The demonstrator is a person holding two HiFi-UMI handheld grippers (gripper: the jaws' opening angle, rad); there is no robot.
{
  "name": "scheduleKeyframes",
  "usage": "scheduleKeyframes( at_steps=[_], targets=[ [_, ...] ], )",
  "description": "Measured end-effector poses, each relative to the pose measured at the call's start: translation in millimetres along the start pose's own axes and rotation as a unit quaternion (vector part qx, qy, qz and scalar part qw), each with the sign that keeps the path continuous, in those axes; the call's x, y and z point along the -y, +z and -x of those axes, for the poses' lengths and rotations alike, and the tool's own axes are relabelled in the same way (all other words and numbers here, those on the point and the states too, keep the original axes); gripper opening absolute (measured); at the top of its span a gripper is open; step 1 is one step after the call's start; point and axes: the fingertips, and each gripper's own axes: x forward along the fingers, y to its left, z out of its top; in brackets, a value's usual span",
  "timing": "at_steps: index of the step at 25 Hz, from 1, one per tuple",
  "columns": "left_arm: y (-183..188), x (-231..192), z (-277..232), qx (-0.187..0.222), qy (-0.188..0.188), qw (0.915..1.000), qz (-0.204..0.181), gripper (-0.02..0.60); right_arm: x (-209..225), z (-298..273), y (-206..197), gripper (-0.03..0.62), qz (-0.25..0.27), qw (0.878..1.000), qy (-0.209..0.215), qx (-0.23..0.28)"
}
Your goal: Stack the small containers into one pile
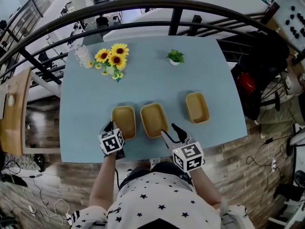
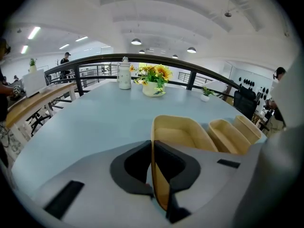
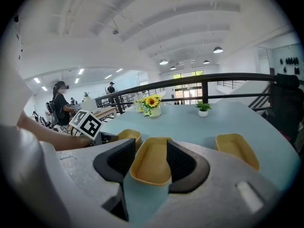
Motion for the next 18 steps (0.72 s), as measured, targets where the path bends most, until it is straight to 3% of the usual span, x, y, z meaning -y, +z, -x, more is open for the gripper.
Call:
scheduleKeyframes(
  at_steps=[18],
  targets=[
    [24.9,24.0,47.1,0.054,0.011,0.9975,0.045,0.015,19.3,-6.0,14.2,0.190,0.030,0.999,0.040,0.010]
  ],
)
